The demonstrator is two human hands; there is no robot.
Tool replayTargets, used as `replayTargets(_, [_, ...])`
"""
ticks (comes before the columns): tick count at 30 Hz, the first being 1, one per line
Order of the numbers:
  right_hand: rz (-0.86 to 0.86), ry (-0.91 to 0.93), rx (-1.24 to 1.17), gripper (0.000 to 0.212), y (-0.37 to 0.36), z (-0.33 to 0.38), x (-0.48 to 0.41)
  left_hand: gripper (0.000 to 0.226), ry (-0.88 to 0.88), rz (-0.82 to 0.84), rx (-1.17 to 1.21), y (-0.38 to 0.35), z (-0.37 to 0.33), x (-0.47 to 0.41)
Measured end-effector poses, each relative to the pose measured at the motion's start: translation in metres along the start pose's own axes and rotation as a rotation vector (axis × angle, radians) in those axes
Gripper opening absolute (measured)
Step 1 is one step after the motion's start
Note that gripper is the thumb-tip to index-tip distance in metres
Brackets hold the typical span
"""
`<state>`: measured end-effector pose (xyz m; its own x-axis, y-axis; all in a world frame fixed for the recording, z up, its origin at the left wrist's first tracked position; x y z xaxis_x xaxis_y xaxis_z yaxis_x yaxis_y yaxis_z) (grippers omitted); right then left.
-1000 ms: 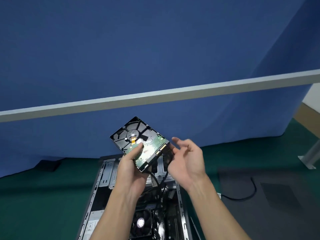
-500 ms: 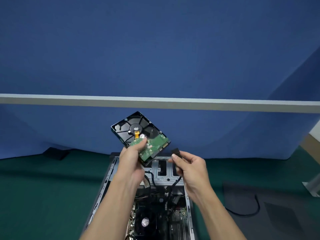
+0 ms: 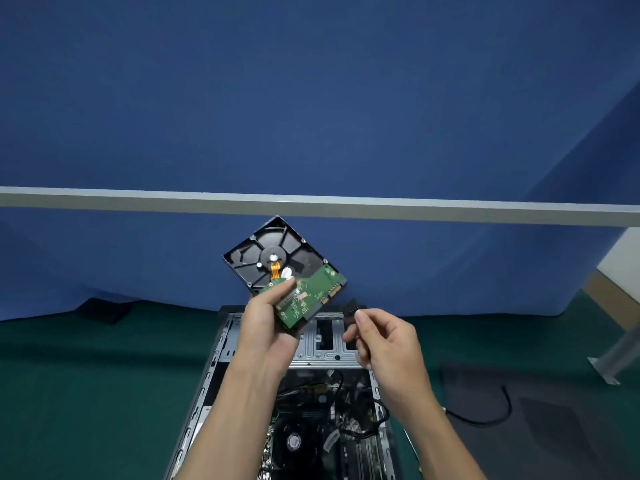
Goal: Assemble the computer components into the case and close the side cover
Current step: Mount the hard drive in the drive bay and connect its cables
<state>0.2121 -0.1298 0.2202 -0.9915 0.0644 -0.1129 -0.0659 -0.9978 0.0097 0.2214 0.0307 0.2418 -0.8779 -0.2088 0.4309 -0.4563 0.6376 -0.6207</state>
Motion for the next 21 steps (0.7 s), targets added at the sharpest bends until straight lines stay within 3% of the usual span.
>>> replayTargets(2, [-0.015, 0.010, -0.023, 0.032, -0.002, 0.003, 0.005, 0.006, -0.015, 0.013, 0.002, -0.003, -0.004, 0.003])
replayTargets(5, [-0.042, 0.050, -0.018, 0.027, -0.004, 0.009, 0.011, 0.056, -0.048, -0.003, 0.038, -0.006, -0.008, 0.009])
replayTargets(7, [-0.041, 0.087, 0.015, 0.027, -0.005, 0.016, 0.015, 0.075, -0.081, -0.017, 0.037, -0.008, -0.009, 0.013])
replayTargets(12, [-0.086, 0.139, 0.044, 0.025, -0.007, 0.031, 0.021, 0.056, -0.170, -0.020, 0.054, -0.009, -0.010, 0.020])
replayTargets(21, [-0.132, 0.146, 0.015, 0.026, -0.004, 0.038, 0.019, 0.056, -0.245, 0.059, 0.004, -0.019, -0.015, 0.026])
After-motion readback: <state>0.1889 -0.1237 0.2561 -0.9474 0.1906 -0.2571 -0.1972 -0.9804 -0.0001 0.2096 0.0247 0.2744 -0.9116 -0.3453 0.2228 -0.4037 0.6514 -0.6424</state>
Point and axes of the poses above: each hand's wrist, its own x-axis away from the middle knuckle, its own y-axis out of the back of the hand, z = x × y, the point moved 4 cm from there along -x, towards the middle knuckle, and after that the axes turned 6 degrees about -z, right-handed, at the moved point
